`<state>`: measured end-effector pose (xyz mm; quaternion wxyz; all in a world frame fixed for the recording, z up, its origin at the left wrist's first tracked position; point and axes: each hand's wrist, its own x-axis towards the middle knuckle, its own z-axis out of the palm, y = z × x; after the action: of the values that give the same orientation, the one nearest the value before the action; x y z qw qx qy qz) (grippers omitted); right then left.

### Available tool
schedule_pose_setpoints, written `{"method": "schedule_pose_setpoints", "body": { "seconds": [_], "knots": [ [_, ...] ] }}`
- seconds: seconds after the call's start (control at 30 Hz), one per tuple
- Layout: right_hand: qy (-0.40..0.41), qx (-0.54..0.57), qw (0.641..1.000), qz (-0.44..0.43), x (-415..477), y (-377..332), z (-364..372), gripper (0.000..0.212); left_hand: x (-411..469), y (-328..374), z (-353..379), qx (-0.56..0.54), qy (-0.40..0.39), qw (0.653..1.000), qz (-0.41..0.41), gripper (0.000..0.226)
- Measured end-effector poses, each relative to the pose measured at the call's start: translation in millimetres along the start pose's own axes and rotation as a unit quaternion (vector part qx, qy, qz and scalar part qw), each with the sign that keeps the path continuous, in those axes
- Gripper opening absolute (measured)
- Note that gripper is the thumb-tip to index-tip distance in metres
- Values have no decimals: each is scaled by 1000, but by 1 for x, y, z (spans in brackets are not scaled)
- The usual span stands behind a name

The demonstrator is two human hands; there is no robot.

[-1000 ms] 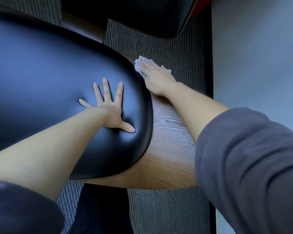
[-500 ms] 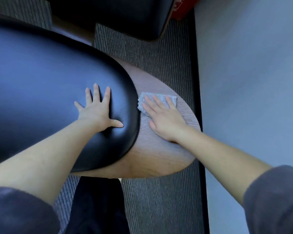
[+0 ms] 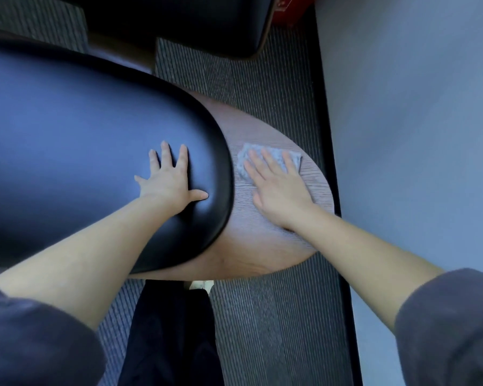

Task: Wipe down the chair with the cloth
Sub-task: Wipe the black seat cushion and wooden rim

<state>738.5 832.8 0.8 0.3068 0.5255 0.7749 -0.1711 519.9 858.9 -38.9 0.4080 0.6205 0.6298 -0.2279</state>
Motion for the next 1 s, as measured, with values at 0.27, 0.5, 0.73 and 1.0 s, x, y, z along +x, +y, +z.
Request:
{"method": "schedule_pose_setpoints", "body": {
  "seconds": [0.27, 0.5, 0.73, 1.0],
  "knots": [
    [-10, -11, 995, 94, 4, 12, -8, 61, -22, -10, 19, 36, 7, 999, 34, 103],
    [-44, 0, 999, -15, -80, -40, 22, 66, -38, -12, 23, 33, -16, 998, 47, 108],
    [-10, -29, 993, 116, -60, -3, 6, 60, -57, -15, 40, 117, -53, 989, 70, 116],
    [-3, -11, 998, 63, -109, -40, 28, 65, -65, -1, 35, 66, -95, 992, 46, 117]
  ]
}}
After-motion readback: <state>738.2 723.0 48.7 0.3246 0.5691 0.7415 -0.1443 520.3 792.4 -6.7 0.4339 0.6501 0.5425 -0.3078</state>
